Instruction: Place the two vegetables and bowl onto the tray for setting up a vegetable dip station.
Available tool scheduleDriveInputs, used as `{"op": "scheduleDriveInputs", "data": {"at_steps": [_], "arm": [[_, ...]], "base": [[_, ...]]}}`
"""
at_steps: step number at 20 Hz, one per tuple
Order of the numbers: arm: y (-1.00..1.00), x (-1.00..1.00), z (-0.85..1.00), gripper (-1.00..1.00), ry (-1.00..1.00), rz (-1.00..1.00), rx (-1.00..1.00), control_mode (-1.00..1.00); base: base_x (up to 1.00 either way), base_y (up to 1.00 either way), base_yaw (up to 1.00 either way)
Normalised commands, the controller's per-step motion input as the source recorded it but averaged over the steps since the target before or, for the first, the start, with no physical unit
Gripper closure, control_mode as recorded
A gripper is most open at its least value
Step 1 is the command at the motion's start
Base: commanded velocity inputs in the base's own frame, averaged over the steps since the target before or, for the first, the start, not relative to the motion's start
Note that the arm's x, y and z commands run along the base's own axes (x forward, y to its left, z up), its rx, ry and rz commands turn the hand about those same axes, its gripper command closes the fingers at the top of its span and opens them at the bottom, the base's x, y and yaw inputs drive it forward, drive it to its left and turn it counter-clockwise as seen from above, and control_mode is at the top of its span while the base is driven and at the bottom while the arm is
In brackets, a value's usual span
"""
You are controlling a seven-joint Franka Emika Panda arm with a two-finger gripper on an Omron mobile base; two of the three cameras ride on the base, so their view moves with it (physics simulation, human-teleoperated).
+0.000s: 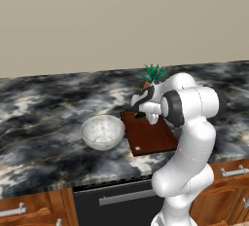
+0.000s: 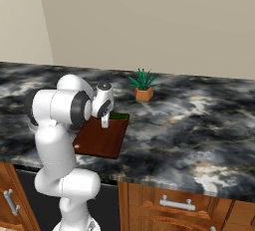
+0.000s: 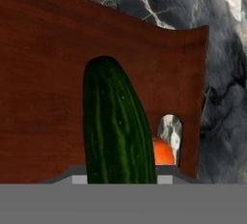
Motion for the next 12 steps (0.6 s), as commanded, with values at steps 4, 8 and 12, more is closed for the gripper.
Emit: {"op": "scheduleDriveInputs", "data": {"at_steps": [4, 8, 12], "arm": [[0.00, 0.16, -0.13, 1.00, 0.00, 0.04, 0.00, -1.00], [0.00, 0.12, -0.17, 1.00, 0.00, 0.05, 0.00, -1.00], [0.00, 0.07, -0.10, 1.00, 0.00, 0.04, 0.00, -1.00]], "base": [[0.00, 0.00, 0.00], [0.00, 0.00, 0.00], [0.00, 0.00, 0.00]]}}
